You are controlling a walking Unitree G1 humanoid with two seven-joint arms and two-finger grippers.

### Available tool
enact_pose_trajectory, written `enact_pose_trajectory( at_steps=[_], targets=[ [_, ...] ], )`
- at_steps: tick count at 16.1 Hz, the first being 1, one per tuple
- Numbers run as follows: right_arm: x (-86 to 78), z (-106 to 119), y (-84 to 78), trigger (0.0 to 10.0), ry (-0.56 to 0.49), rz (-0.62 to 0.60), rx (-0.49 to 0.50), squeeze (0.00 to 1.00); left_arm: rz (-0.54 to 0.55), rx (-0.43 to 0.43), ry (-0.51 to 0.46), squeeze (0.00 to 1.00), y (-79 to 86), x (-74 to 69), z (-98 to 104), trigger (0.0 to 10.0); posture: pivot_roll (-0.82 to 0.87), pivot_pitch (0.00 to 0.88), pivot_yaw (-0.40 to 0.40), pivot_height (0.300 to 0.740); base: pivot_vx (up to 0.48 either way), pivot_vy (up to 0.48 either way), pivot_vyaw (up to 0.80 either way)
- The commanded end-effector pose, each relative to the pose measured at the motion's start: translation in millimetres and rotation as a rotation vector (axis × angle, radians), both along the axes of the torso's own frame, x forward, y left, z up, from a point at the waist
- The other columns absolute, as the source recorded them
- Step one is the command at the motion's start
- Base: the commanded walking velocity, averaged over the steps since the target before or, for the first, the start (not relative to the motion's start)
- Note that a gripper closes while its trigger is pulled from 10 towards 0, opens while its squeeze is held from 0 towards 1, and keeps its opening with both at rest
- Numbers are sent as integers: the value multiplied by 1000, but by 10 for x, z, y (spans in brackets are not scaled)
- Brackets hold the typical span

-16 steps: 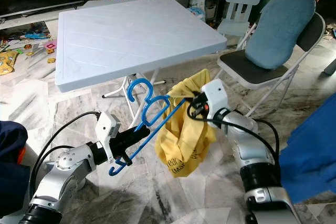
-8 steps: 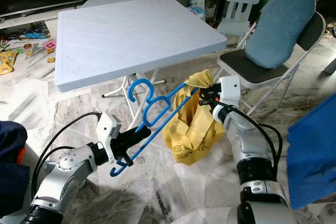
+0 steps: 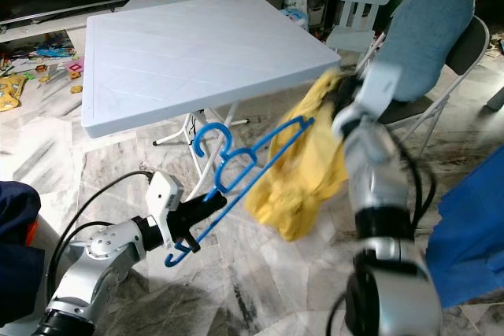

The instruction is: Hang hanger

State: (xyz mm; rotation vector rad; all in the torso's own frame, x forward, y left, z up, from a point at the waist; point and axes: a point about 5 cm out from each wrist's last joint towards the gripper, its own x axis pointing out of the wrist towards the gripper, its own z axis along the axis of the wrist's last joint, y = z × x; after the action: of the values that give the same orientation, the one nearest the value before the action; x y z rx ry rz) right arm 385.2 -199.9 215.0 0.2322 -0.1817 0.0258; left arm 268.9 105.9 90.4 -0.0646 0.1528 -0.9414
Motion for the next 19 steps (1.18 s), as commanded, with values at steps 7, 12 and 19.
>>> enact_pose_trajectory(
  at_steps=[7, 12, 19],
  targets=[
    [59, -246, -159, 10000, 171, -173, -69, 0, -15, 0, -39, 0, 54, -69, 88, 0, -115, 0, 19, 740, 0, 0, 0],
    [-86, -496, -261, 10000, 194, -144, -160, 0, 331, -50, -64, 0, 249, -45, 102, 0, -110, 0, 31, 740, 0, 0, 0],
    [-307, -663, 78, 10000, 139, 120, -207, 0, 747, 4, -67, 0, 126, -8, 73, 10000, -84, 0, 36, 740, 0, 0, 0]
  ],
)
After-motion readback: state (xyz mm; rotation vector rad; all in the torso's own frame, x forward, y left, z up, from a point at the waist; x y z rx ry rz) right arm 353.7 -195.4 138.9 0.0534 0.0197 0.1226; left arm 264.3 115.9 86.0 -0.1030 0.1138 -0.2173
